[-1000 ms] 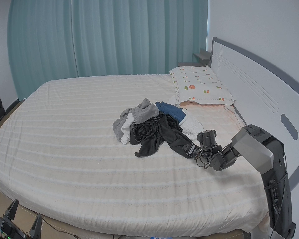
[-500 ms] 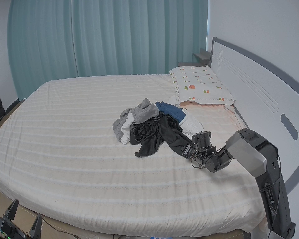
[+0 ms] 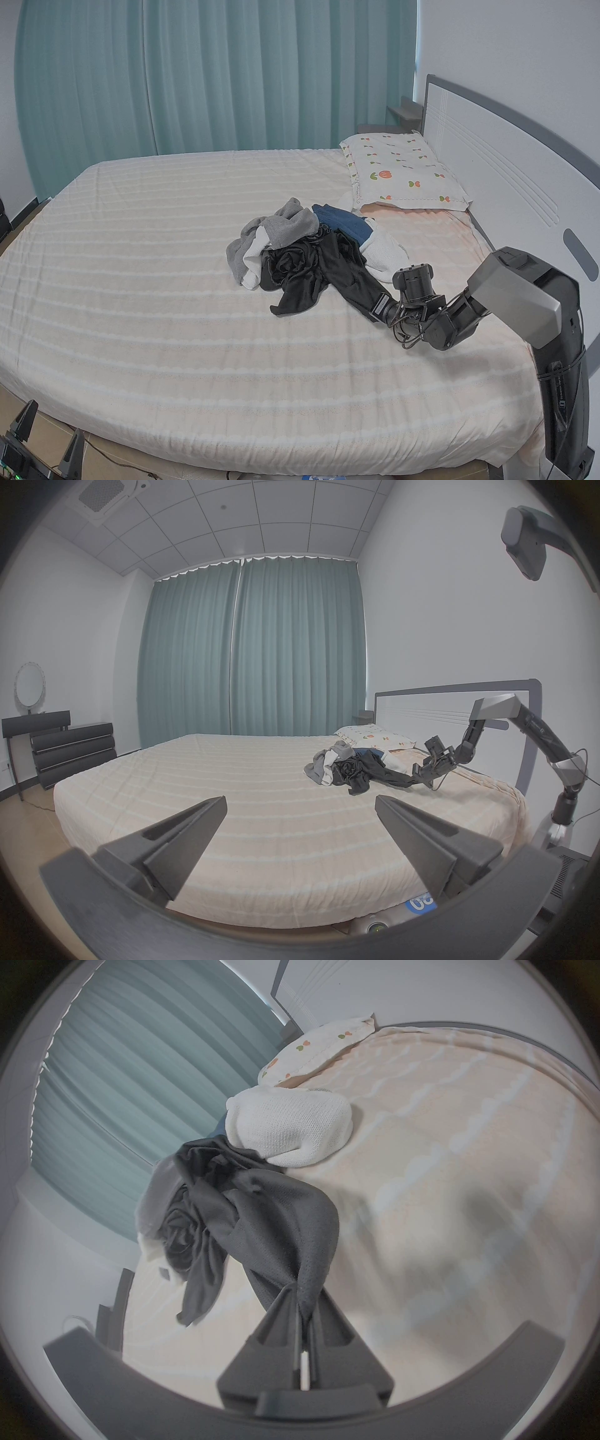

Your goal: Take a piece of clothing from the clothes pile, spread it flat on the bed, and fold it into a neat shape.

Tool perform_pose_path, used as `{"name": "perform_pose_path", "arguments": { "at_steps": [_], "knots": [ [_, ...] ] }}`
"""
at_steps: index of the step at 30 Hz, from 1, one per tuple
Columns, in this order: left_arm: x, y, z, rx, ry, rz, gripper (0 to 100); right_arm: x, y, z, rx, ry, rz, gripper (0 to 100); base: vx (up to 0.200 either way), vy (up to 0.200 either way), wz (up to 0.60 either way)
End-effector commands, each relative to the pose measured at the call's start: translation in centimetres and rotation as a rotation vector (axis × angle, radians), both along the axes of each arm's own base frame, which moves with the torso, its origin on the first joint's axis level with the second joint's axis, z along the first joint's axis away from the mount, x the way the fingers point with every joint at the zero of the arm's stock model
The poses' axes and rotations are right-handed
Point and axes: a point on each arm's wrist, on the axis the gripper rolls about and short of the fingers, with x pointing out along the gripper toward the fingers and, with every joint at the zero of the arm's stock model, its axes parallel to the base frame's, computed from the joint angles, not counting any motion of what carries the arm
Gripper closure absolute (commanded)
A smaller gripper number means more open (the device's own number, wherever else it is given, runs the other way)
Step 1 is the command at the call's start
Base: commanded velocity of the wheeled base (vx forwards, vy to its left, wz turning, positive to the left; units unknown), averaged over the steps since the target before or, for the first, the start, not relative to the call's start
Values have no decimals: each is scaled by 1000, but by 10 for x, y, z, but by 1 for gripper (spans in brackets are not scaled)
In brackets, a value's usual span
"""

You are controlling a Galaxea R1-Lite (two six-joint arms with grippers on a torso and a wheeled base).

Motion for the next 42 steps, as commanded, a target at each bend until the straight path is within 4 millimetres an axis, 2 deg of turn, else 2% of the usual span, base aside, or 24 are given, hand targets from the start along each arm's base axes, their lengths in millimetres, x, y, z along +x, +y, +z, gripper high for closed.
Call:
{"name": "perform_pose_path", "arguments": {
  "at_steps": [1,3,4,7,8,9,11,14,16,25,27,28,29,30,32,34,35,40,41,42],
  "knots": [
    [1,0,-5,0,9,0,0,-55,-2,64,123,-29,100,100,0,0,0],
    [1,0,-5,0,11,0,0,-71,-1,69,130,-32,127,100,0,0,0],
    [1,0,-5,0,9,1,0,-90,-2,73,131,-31,151,100,0,0,0],
    [1,0,-5,5,9,3,0,-123,-4,84,136,-31,198,100,0,0,0],
    [1,0,-5,5,9,3,0,-125,-4,84,137,-29,200,100,0,0,0],
    [1,0,-5,9,7,3,0,-141,-9,93,152,-29,235,100,0,0,0],
    [1,0,-5,9,7,1,0,-153,-14,103,170,-35,271,100,0,0,0],
    [1,0,-5,8,7,1,0,-176,-30,131,211,-89,336,100,0,0,0],
    [1,0,-4,11,4,-2,0,-188,-36,136,227,-97,368,100,0,0,0],
    [1,0,-5,18,3,3,0,-207,-44,119,165,-44,418,100,0,0,0],
    [-1,0,6,-7,-52,7,0,-209,-41,118,152,-46,436,100,0,0,0],
    [-12,0,51,-57,-205,8,0,-213,-39,119,143,-55,454,100,0,0,0],
    [-15,0,78,-101,-253,-10,0,-214,-39,121,148,-64,458,100,0,0,0],
    [-13,0,93,-121,-245,-29,0,-215,-38,124,155,-77,459,100,0,0,0],
    [0,-1,103,-77,-182,-70,0,-216,-39,129,167,-114,462,100,0,0,0],
    [10,-2,102,-19,-126,-104,0,-217,-39,133,173,-139,462,100,0,0,0],
    [26,-3,98,22,-26,-141,0,-219,-41,139,194,-183,457,100,0,0,0],
    [68,-5,99,37,161,-188,0,-227,-43,149,240,-229,455,100,0,0,0],
    [68,-5,99,37,161,-188,0,-227,-43,149,240,-229,455,100,0,0,0],
    [78,-7,97,36,197,-216,0,-227,-41,149,241,-227,463,100,0,0,0]
  ]
}}
